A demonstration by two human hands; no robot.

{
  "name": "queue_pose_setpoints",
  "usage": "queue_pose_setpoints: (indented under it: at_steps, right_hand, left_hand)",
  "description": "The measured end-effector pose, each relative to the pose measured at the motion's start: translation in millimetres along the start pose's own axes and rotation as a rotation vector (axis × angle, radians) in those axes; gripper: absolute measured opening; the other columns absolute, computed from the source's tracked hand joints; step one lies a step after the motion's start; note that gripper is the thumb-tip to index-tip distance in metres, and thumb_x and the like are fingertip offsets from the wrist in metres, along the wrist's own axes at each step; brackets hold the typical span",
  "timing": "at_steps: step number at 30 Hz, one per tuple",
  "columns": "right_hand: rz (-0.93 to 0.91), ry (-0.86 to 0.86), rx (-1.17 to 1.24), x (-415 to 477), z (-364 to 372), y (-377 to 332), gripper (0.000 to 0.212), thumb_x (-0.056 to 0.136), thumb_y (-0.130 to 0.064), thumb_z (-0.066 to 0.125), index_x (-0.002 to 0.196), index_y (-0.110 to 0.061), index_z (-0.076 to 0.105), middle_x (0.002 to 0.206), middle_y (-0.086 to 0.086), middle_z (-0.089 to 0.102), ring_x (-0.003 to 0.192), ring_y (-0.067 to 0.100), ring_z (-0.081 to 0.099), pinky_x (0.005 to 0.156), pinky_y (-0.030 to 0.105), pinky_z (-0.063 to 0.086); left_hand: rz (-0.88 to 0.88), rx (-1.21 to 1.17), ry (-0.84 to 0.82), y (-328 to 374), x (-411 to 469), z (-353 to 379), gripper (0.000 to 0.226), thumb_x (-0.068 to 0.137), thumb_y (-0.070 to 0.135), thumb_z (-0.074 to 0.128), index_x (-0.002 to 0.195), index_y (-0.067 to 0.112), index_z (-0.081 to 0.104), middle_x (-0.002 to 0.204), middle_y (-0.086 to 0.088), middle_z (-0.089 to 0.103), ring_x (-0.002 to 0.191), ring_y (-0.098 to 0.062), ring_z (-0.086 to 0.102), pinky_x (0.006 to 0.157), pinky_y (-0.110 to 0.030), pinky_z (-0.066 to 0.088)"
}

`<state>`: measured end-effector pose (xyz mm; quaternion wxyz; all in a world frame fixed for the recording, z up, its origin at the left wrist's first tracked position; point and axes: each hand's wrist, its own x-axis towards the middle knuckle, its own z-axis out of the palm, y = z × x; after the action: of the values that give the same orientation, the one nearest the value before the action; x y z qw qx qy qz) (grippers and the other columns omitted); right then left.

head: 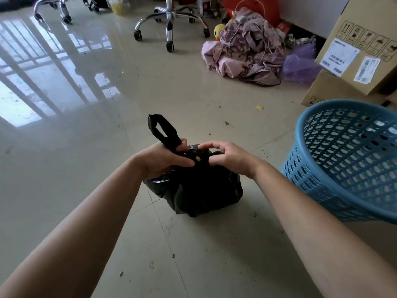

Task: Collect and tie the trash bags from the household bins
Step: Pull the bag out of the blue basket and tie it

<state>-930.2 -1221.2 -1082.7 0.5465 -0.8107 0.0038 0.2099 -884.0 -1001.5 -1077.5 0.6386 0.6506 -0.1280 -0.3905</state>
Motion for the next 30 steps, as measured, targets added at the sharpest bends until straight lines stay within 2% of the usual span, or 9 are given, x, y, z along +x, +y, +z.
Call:
queue_pose_setpoints:
  at_steps: [4, 8, 11, 17, 20, 22, 25, 26, 30]
  right_hand:
    - [0.016, -0.041, -0.099, 3, 4, 15, 0.029, 0.086, -0.013, 0.069, 0.113, -0.022, 0.069, 0.100, -0.002, 0.073, 0.091, 0.012, 0.070, 0.082, 0.022, 0.055]
    - [0.003, -0.026, -0.061, 5, 7, 22, 0.019, 0.085, -0.016, 0.074, 0.104, -0.013, 0.073, 0.096, 0.008, 0.076, 0.081, 0.011, 0.070, 0.078, 0.025, 0.055]
    - [-0.016, -0.029, -0.046, 7, 12, 21, 0.016, 0.084, -0.016, 0.076, 0.099, -0.014, 0.072, 0.089, 0.003, 0.074, 0.077, 0.008, 0.068, 0.075, 0.022, 0.055]
    - [-0.028, 0.067, -0.083, 6, 15, 26, 0.013, 0.077, -0.021, 0.075, 0.086, -0.028, 0.071, 0.084, -0.007, 0.073, 0.078, 0.008, 0.069, 0.081, 0.030, 0.056]
    - [-0.035, 0.131, -0.064, 4, 14, 29, 0.015, 0.077, -0.018, 0.076, 0.086, -0.029, 0.071, 0.082, -0.006, 0.072, 0.075, 0.008, 0.066, 0.082, 0.031, 0.055]
    - [-0.017, 0.136, -0.055, 4, 13, 31, 0.014, 0.077, -0.017, 0.075, 0.086, -0.027, 0.071, 0.081, -0.004, 0.072, 0.073, 0.009, 0.065, 0.079, 0.031, 0.055]
    - [0.003, 0.134, -0.003, 3, 13, 33, 0.014, 0.079, -0.014, 0.074, 0.088, -0.024, 0.071, 0.077, -0.004, 0.070, 0.067, 0.009, 0.064, 0.071, 0.026, 0.053]
    - [0.005, 0.134, 0.012, 2, 13, 32, 0.014, 0.079, -0.014, 0.074, 0.089, -0.024, 0.071, 0.076, -0.004, 0.070, 0.067, 0.008, 0.064, 0.069, 0.024, 0.052]
    - [0.000, 0.102, 0.066, 0, 9, 28, 0.016, 0.079, -0.020, 0.080, 0.093, -0.022, 0.072, 0.081, -0.003, 0.071, 0.072, 0.008, 0.067, 0.072, 0.024, 0.055]
  left_hand:
    - [-0.018, 0.044, 0.140, -6, 2, 4, 0.047, 0.065, -0.007, 0.070, 0.063, 0.023, 0.034, 0.086, -0.014, 0.053, 0.085, -0.022, 0.061, 0.078, -0.035, 0.047]
    - [0.018, 0.198, 0.705, -20, 13, 10, 0.028, 0.055, 0.007, 0.064, 0.060, 0.022, 0.041, 0.072, -0.005, 0.051, 0.069, -0.020, 0.050, 0.070, -0.035, 0.045]
    - [-0.013, 0.457, 1.014, -22, 19, 22, 0.006, 0.071, 0.009, 0.069, 0.072, 0.012, 0.063, 0.072, -0.003, 0.057, 0.076, -0.023, 0.055, 0.074, -0.031, 0.046]
    - [-0.226, 0.119, 0.941, -25, 19, 25, 0.022, 0.080, 0.011, 0.060, 0.063, 0.015, 0.047, 0.065, -0.005, 0.052, 0.062, -0.025, 0.052, 0.061, -0.029, 0.043]
    - [-0.283, -0.292, 0.744, -16, 19, 23, 0.004, 0.082, 0.003, 0.061, 0.086, 0.002, 0.060, 0.082, -0.016, 0.067, 0.071, -0.029, 0.068, 0.062, -0.036, 0.056]
    - [-0.311, -0.470, 0.600, -13, 18, 19, 0.039, 0.074, 0.002, 0.063, 0.112, -0.006, 0.062, 0.109, -0.023, 0.070, 0.092, -0.037, 0.073, 0.071, -0.045, 0.060]
    - [-0.185, -0.434, 0.592, -7, 18, 23, 0.015, 0.082, -0.011, 0.056, 0.074, 0.001, 0.054, 0.073, -0.013, 0.069, 0.066, -0.027, 0.072, 0.055, -0.032, 0.057]
    - [-0.141, -0.364, 0.642, -9, 22, 22, 0.035, 0.084, -0.015, 0.054, 0.062, 0.010, 0.041, 0.059, -0.007, 0.058, 0.056, -0.026, 0.063, 0.051, -0.027, 0.053]
    - [-0.012, 0.030, 0.840, -19, 25, 20, 0.044, 0.077, -0.009, 0.062, 0.059, 0.020, 0.034, 0.066, -0.005, 0.045, 0.070, -0.023, 0.048, 0.067, -0.033, 0.045]
